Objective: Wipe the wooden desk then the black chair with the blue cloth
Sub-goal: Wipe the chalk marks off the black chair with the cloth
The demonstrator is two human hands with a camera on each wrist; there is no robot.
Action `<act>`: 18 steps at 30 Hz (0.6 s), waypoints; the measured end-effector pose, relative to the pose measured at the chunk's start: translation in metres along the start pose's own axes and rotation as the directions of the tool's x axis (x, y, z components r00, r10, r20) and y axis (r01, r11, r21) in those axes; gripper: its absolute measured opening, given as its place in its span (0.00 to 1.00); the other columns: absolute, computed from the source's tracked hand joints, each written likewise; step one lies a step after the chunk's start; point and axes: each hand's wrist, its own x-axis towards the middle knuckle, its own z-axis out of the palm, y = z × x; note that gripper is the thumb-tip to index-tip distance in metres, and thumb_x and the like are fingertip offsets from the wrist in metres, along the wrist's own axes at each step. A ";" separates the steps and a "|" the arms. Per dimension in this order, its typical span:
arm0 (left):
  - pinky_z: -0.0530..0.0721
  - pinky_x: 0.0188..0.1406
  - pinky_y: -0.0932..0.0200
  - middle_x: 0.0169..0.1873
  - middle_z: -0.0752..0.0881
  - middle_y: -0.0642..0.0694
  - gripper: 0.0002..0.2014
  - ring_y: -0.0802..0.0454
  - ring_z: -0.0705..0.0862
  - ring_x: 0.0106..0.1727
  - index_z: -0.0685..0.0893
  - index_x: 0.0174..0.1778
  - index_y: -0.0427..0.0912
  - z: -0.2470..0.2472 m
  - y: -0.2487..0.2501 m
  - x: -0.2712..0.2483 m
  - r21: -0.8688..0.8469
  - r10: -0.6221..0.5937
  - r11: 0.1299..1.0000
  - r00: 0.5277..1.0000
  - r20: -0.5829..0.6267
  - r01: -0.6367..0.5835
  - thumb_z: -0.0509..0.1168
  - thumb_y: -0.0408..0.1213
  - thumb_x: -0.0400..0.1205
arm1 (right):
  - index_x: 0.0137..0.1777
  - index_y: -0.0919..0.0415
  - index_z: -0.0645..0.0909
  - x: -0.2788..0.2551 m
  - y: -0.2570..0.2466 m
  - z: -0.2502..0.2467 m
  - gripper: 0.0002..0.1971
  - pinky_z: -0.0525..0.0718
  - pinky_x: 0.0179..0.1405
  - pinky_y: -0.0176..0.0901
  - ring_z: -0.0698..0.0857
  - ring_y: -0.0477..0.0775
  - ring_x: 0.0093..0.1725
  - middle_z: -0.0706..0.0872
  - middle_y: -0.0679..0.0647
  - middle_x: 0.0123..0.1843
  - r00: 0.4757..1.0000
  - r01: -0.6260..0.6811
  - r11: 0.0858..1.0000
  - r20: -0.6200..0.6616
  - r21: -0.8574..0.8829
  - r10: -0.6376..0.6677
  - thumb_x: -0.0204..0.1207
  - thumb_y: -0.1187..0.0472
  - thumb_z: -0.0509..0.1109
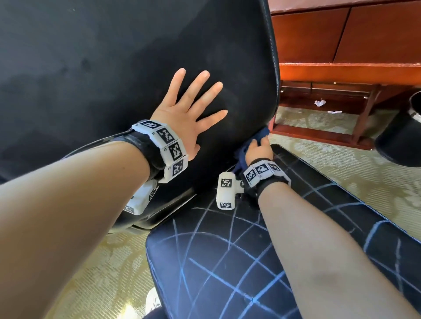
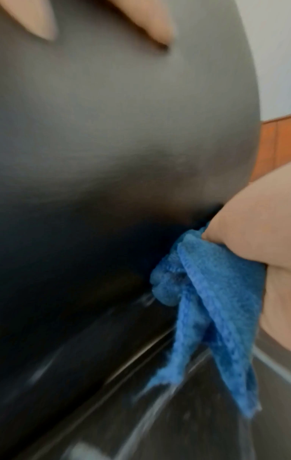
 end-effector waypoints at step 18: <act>0.20 0.61 0.26 0.73 0.18 0.39 0.40 0.30 0.19 0.72 0.24 0.75 0.57 0.001 0.000 0.003 0.008 -0.001 1.000 1.000 0.000 0.001 0.46 0.66 0.80 | 0.79 0.64 0.64 -0.006 0.020 -0.001 0.23 0.63 0.65 0.38 0.71 0.61 0.74 0.72 0.61 0.76 0.999 -0.006 0.999 -0.032 -0.033 0.005 0.86 0.60 0.55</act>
